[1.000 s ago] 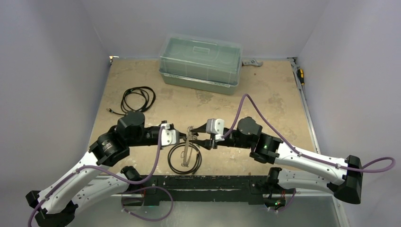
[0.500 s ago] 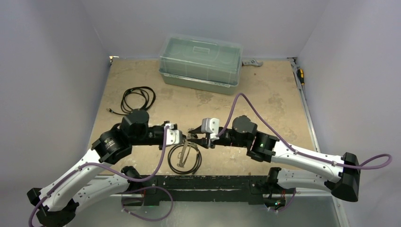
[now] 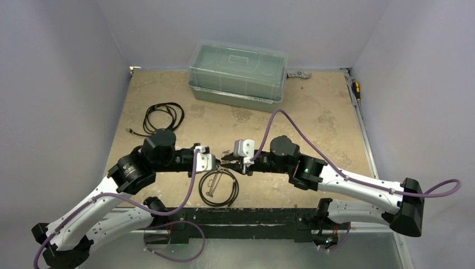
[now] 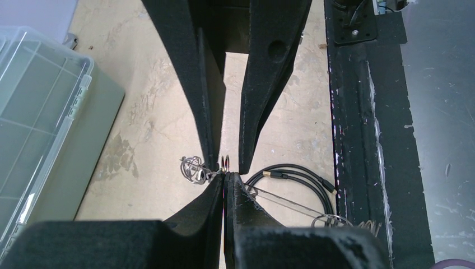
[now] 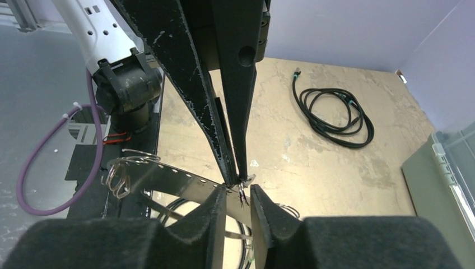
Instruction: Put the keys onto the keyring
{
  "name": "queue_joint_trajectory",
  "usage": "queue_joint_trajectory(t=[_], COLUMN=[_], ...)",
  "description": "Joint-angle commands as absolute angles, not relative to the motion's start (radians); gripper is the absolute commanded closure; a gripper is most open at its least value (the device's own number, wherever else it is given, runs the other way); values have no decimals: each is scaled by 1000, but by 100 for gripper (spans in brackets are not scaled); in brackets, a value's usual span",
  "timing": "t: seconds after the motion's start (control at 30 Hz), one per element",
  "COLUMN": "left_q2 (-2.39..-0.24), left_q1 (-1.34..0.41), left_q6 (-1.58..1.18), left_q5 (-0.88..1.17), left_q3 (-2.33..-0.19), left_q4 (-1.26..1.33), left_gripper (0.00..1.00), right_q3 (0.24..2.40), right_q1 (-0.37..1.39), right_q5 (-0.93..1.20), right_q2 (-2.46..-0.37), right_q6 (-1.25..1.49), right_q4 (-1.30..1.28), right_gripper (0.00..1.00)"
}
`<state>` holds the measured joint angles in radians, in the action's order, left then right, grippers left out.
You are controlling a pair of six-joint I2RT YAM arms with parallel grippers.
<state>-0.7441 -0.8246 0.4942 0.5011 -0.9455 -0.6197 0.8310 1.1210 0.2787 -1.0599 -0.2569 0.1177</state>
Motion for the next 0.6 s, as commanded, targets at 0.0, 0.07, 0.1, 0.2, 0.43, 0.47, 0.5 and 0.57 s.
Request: queue_joint_trajectory(t=[0.0,0.07,0.1,0.2,0.43,0.47,0.5,0.57], left_q2=[-739,-736,-733,-722,-707,-696,-683,-649], left_q1=[-819,-820,-820,-820,-820,-819,-819,-819], left_q6=[513,511,510,509,515,512,510,504], left_q5=[532,538,537,538,509,500,494,482], left_q3=[-998,-998,-998,-990,-979,-972,-962,-939], left_q4=[-581,-584,-583,-583,-568,-557,-544,-515], left_gripper=[100,100,100,100,81,70,63,55], right_q3=[887,891,892,893,883,880,877,871], right_q1=[1127,1126,1126,1126,1126,1126,1126,1126], right_q5=[265,270,271,270,260,259,257,252], right_q2=[-1075,-1083,-1084,-1088,-1077,-1072,-1070,-1061], right_q6=[-274,-275,-275,-276,-276,-275,-275,-274], right_q4=[107,106,106,102,119,124,128,134], right_gripper=[78,84,88,100,100,100,100,100])
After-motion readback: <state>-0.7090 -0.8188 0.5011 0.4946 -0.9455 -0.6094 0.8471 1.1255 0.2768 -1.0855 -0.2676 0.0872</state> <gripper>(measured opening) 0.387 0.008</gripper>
